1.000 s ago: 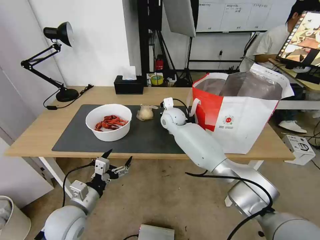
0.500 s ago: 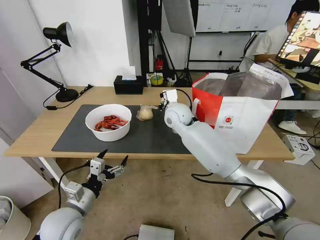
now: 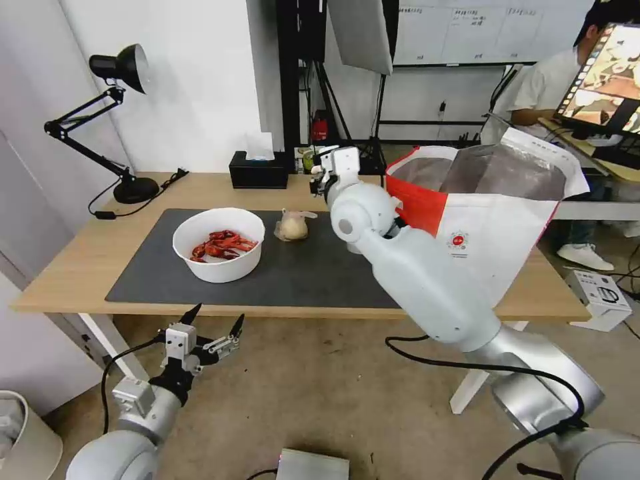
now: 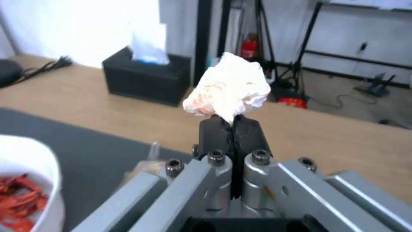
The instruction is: Pick up the trash from the table and place it into the takeout bag.
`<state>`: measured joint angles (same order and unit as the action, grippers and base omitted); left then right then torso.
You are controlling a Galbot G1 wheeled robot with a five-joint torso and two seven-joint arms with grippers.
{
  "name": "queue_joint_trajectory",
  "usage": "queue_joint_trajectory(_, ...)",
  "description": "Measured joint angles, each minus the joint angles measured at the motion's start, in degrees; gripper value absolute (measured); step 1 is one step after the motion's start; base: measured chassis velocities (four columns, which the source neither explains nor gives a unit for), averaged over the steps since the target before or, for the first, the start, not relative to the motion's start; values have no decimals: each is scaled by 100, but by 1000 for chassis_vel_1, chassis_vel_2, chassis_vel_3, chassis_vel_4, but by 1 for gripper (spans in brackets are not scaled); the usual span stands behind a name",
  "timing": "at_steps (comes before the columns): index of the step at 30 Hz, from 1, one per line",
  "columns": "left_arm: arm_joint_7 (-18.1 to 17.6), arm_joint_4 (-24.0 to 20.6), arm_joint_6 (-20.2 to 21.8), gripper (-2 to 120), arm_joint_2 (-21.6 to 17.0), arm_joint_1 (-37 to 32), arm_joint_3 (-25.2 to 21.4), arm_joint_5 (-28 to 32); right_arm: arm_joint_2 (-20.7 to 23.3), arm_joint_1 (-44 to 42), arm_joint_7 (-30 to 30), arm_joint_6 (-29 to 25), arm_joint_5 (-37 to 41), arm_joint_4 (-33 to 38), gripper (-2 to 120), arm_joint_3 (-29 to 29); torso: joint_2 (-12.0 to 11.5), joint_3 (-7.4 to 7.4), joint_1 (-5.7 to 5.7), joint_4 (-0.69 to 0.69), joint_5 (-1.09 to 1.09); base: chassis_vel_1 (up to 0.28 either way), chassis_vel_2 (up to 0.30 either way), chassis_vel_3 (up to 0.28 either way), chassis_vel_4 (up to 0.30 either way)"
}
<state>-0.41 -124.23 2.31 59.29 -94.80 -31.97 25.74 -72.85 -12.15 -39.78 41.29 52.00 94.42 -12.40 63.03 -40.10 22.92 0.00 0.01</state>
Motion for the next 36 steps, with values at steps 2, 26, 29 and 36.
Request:
queue_joint_trajectory(2,0,0,0,100,3,0,6,0,95,-5,-27,1,41,110,0,54,0,0,0,0,0,0,0,0,0)
queue_joint_trajectory(26,10,161,-14,100,90,82,235,-116,1285,-1232,812,-2199,-1842,868,0,1262,-1,0,0,0,0,0,0,0,0)
queue_joint_trajectory(29,9,171,-12,100,74,137,288,-117,1527,-1476,751,-2200,-1798,1116,0,1480,-1,0,0,0,-1,0,0,0,0)
queue_joint_trajectory(36,8,200,-8,100,7,204,339,-117,1753,-1824,676,-2194,-1700,1325,0,1803,-1,0,0,0,0,0,0,0,0)
